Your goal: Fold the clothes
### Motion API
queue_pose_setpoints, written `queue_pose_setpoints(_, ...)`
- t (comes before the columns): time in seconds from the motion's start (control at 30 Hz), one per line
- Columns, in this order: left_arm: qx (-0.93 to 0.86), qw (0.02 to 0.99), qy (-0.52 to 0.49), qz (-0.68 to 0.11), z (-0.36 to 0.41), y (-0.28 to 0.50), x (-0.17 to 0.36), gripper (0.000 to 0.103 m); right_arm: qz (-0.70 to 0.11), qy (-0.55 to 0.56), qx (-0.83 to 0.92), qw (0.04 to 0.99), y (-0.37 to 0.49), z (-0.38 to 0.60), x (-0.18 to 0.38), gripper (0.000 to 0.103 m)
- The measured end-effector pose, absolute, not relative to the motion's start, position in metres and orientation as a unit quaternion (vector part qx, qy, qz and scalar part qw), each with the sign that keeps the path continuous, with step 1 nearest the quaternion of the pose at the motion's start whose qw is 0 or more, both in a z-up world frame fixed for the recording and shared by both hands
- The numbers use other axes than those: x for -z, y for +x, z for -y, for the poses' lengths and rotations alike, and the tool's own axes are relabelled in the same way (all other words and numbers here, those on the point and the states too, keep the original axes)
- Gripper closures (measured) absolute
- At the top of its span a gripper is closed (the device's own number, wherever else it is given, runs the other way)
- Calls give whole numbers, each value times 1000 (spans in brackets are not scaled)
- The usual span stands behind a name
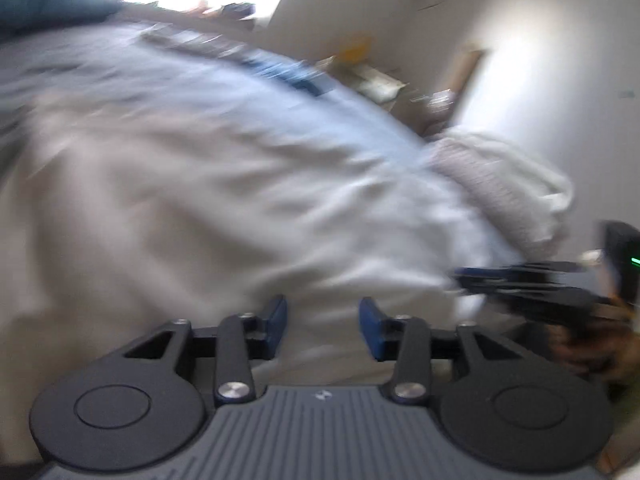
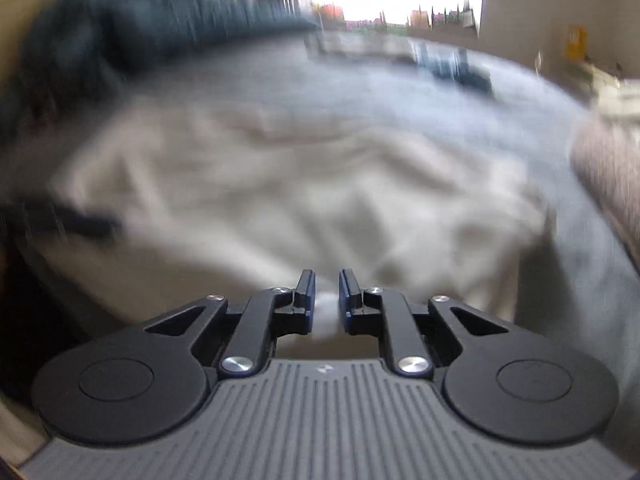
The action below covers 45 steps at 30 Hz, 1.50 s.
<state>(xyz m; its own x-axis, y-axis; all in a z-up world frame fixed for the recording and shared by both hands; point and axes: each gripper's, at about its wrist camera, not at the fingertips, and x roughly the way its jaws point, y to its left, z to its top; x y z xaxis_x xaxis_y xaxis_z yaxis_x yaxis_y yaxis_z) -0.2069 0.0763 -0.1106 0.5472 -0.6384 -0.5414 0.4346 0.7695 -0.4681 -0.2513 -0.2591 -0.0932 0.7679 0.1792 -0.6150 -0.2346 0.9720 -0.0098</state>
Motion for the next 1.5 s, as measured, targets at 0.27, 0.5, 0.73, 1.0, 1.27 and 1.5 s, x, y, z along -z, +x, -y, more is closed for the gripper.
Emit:
queue_pose_setpoints(0.27,328,869,-178,-324,-94,-204,83,60,-285,-34,-115,951,-249,259,52,90)
queue_pose_setpoints(0.5,241,896,-158,-339,-87,-185,100,85,-309,-65,-141,938,-233,236,94,91)
queue_pose_setpoints(0.73,257,904,-134,-316,-94,-178,58,60,-271,-58,-164,947,-238,255,61,90)
queue_pose_setpoints(1.0,185,929,-39,-317,-32,-72,52,59,-281,-56,-99,953,-117,267,65,90)
queue_pose_setpoints(1.27,131,923,-149,-329,-86,-41,86,63,-338,-10,-56,940,-141,336,76,90)
queue_pose_setpoints(1.5,121,933,-119,-317,-77,-46,85,62,-308,-6,-101,946,-80,319,65,88)
